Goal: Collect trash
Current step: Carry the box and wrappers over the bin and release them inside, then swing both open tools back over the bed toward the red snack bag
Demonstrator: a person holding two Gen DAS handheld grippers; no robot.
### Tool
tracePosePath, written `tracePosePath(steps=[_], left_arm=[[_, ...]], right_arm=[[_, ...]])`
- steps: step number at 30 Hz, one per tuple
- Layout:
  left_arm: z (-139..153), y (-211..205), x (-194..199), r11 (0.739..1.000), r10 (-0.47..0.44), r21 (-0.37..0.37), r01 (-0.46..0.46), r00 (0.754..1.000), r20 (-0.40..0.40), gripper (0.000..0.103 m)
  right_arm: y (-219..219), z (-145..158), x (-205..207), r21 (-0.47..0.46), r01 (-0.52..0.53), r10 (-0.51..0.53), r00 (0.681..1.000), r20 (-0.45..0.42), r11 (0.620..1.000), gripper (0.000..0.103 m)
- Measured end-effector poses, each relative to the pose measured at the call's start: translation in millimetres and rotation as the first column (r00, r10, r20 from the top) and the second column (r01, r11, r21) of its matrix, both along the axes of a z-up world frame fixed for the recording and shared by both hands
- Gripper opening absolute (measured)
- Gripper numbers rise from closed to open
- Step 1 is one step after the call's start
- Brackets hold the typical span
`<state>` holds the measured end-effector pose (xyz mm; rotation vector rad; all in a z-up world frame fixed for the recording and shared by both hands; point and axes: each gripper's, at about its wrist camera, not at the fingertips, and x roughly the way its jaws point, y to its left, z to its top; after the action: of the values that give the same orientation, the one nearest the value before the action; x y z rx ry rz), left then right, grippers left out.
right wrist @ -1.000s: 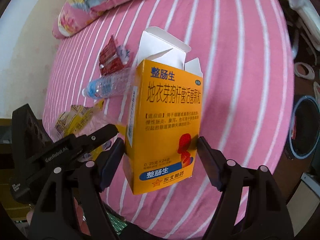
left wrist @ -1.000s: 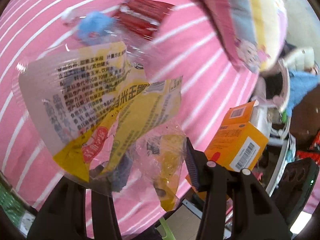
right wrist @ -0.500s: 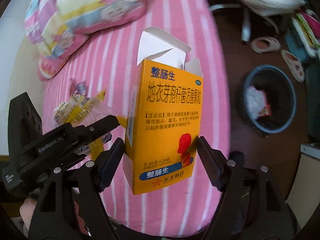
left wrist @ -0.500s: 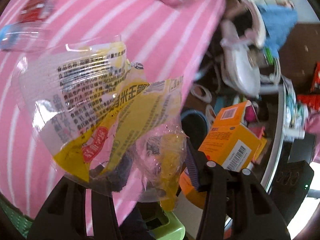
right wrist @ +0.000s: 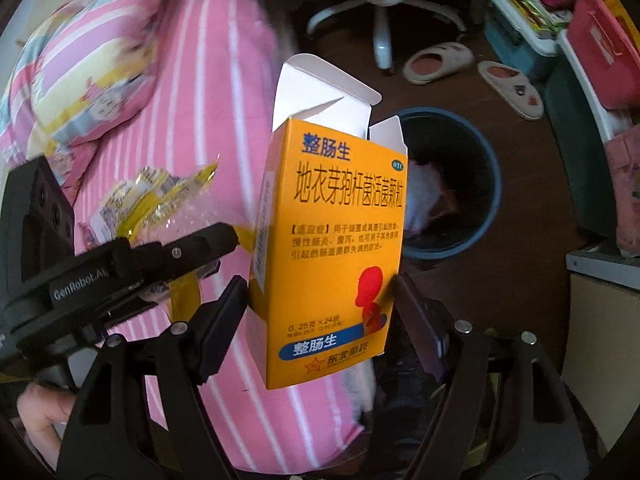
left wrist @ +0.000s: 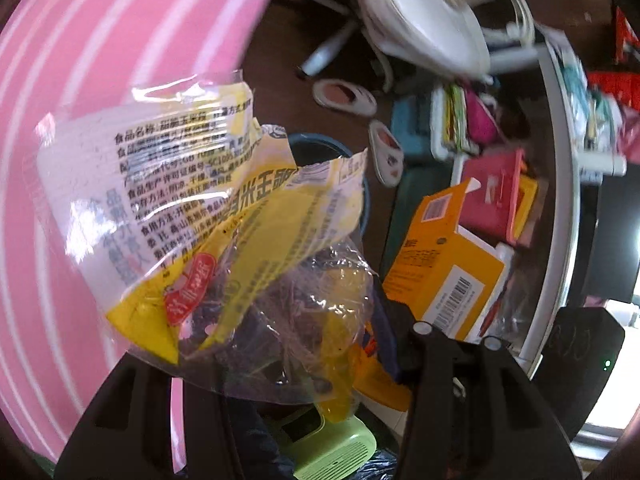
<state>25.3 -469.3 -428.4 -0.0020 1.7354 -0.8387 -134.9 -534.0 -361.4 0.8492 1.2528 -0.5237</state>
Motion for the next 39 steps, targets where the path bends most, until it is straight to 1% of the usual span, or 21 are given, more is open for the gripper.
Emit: tracePosePath(steps=[1, 4, 5, 6, 8, 9, 11, 12, 13, 15, 17, 22, 27, 31, 33, 36, 39], left_arm=[[-8, -17, -6, 1.000, -0.025, 0.005, 0.025, 1.000, -0.005, 0.047], [-26, -49, -18, 0.997, -0.077, 0.019, 0.077, 0.997, -0.007, 0.047], [-37, -66, -22, 0.995, -0.099, 0.028, 0.099, 0.995, -0.009, 0.047], [-43, -74, -25, 0.993, -0.111, 0.034, 0.111, 0.994, -0.009, 0.047], [-59, -94, -30, 0.989, -0.137, 0.051, 0.137, 0.991, -0.004, 0.048], [-67, -104, -33, 0.987, -0.148, 0.055, 0.149, 0.989, -0.015, 0.051], [-86, -119, -35, 0.980, -0.168, 0.100, 0.170, 0.985, -0.027, 0.053], [-91, -119, -39, 0.980, -0.169, 0.102, 0.172, 0.985, -0.036, 0.058], [-96, -124, -40, 0.980, -0.168, 0.101, 0.172, 0.985, -0.047, 0.067], [-99, -124, -42, 0.980, -0.163, 0.108, 0.167, 0.986, -0.040, 0.076], [-100, -122, -45, 0.982, -0.159, 0.099, 0.164, 0.986, -0.054, 0.077], [-97, -98, -47, 0.983, -0.134, 0.116, 0.144, 0.987, -0.084, 0.078], [-87, -62, -40, 0.988, -0.070, 0.127, 0.083, 0.992, -0.100, 0.078], [-78, -27, -27, 0.991, -0.011, 0.131, 0.024, 0.995, -0.098, 0.078], [-71, -2, -15, 0.992, 0.037, 0.127, -0.024, 0.994, -0.099, 0.079], [-60, 37, 6, 0.989, 0.100, 0.122, -0.089, 0.991, -0.088, 0.080], [-48, 82, 31, 0.980, 0.172, 0.114, -0.163, 0.982, -0.075, 0.080]], right_arm=[[-6, -3, -4, -0.001, 0.003, -0.003, 1.000, -0.004, 1.000, 0.075], [-31, -18, -17, -0.006, -0.002, 0.002, 1.000, -0.025, 1.000, 0.076], [-38, -22, -18, -0.010, -0.007, 0.007, 0.999, -0.031, 1.000, 0.076], [-48, -30, -20, -0.020, -0.017, 0.017, 0.999, -0.043, 1.000, 0.076], [-62, -43, -24, -0.029, -0.027, 0.025, 0.998, -0.063, 0.999, 0.078], [-66, -47, -24, -0.031, -0.029, 0.027, 0.997, -0.068, 0.999, 0.080], [-79, -61, -28, -0.049, -0.039, 0.034, 0.994, -0.101, 0.998, 0.079], [-82, -64, -29, -0.053, -0.042, 0.036, 0.993, -0.111, 0.998, 0.079], [-86, -69, -31, -0.052, -0.045, 0.039, 0.992, -0.121, 0.998, 0.079], [-91, -71, -36, -0.051, -0.042, 0.035, 0.992, -0.125, 0.998, 0.080], [-93, -70, -43, -0.046, -0.040, 0.034, 0.992, -0.119, 0.998, 0.080], [-87, -65, -50, -0.035, -0.059, 0.054, 0.991, -0.121, 0.998, 0.080], [-69, -57, -42, -0.027, -0.086, 0.083, 0.990, -0.115, 0.996, 0.080], [-44, -48, -21, -0.030, -0.134, 0.131, 0.987, -0.091, 0.991, 0.080], [-30, -45, -8, -0.030, -0.157, 0.154, 0.985, -0.079, 0.987, 0.080], [-4, -40, 18, -0.032, -0.201, 0.199, 0.978, -0.065, 0.979, 0.080], [34, -31, 51, -0.035, -0.258, 0.257, 0.966, -0.039, 0.965, 0.080]])
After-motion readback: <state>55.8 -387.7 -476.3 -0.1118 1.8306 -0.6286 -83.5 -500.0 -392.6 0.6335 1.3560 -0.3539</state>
